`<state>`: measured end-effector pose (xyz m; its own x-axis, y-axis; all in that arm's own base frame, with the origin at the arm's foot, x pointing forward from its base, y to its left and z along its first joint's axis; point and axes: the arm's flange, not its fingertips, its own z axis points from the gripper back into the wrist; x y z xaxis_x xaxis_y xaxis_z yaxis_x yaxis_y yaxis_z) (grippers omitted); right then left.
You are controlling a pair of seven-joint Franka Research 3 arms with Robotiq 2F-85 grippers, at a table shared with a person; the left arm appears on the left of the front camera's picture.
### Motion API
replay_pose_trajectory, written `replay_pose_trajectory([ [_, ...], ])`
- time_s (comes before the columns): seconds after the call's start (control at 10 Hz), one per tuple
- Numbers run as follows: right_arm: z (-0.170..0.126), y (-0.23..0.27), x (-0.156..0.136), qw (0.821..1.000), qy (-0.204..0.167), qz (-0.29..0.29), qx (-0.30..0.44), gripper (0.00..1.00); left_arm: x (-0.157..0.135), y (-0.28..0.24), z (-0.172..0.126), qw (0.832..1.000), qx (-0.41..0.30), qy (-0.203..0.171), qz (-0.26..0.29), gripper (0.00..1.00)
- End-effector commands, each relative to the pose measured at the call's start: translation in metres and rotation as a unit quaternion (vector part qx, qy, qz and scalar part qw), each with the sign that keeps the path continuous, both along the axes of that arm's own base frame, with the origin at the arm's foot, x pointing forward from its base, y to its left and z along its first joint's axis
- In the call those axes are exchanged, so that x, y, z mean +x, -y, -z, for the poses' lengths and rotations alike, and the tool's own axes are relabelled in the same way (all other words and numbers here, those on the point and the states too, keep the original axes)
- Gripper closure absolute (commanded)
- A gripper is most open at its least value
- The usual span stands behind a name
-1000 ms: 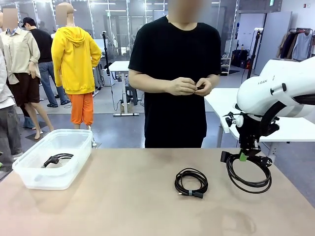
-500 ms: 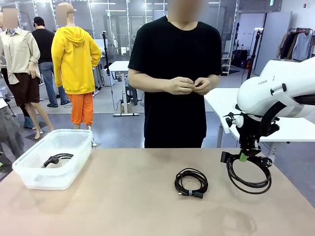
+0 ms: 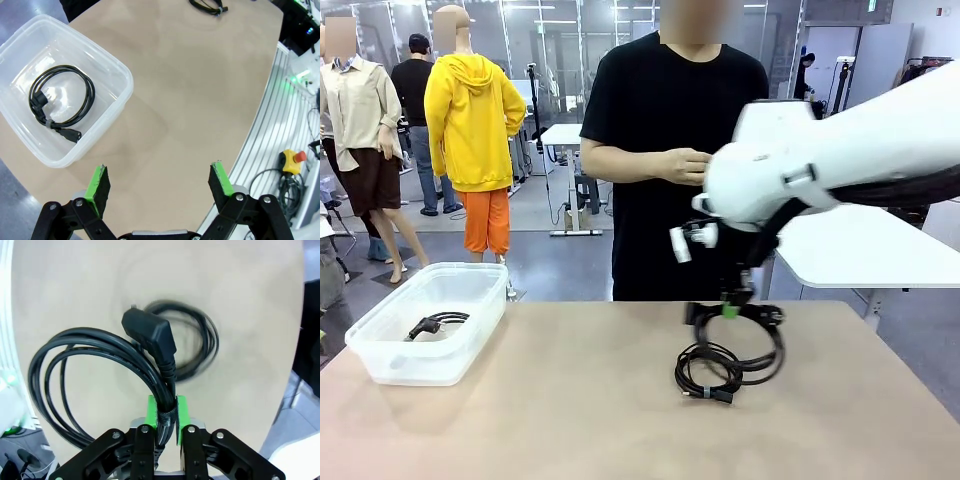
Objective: Organize and store the cables.
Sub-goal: Place the Power Cable into the Organizing box.
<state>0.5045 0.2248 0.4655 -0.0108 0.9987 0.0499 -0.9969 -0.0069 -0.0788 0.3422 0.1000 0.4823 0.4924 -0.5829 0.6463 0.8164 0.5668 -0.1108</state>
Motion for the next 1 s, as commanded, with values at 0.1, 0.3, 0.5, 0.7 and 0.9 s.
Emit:
replay_pose_trajectory([
  [0.1, 0.012, -0.094, 0.017, 1.000, -0.003, -0.022, -0.008, 0.81, 0.000, -0.001, 0.001, 1.000, -0.011, 0.003, 0.007, 0.00],
  [0.3, 0.031, -0.137, 0.016, 0.999, -0.014, -0.033, -0.003, 0.81, 0.000, -0.001, 0.001, 1.000, -0.011, 0.003, 0.007, 0.00],
  [0.5, 0.054, -0.163, 0.013, 0.999, -0.019, -0.035, 0.000, 0.81, 0.000, -0.001, 0.001, 1.000, -0.011, 0.003, 0.007, 0.00],
  [0.7, 0.089, -0.184, 0.011, 0.998, -0.031, -0.053, -0.006, 0.81, 0.000, -0.001, 0.001, 1.000, -0.011, 0.003, 0.007, 0.00],
  [0.9, 0.112, -0.193, 0.009, 0.998, -0.040, -0.049, -0.005, 0.81, 0.000, -0.001, 0.001, 1.000, -0.011, 0.003, 0.007, 0.00],
])
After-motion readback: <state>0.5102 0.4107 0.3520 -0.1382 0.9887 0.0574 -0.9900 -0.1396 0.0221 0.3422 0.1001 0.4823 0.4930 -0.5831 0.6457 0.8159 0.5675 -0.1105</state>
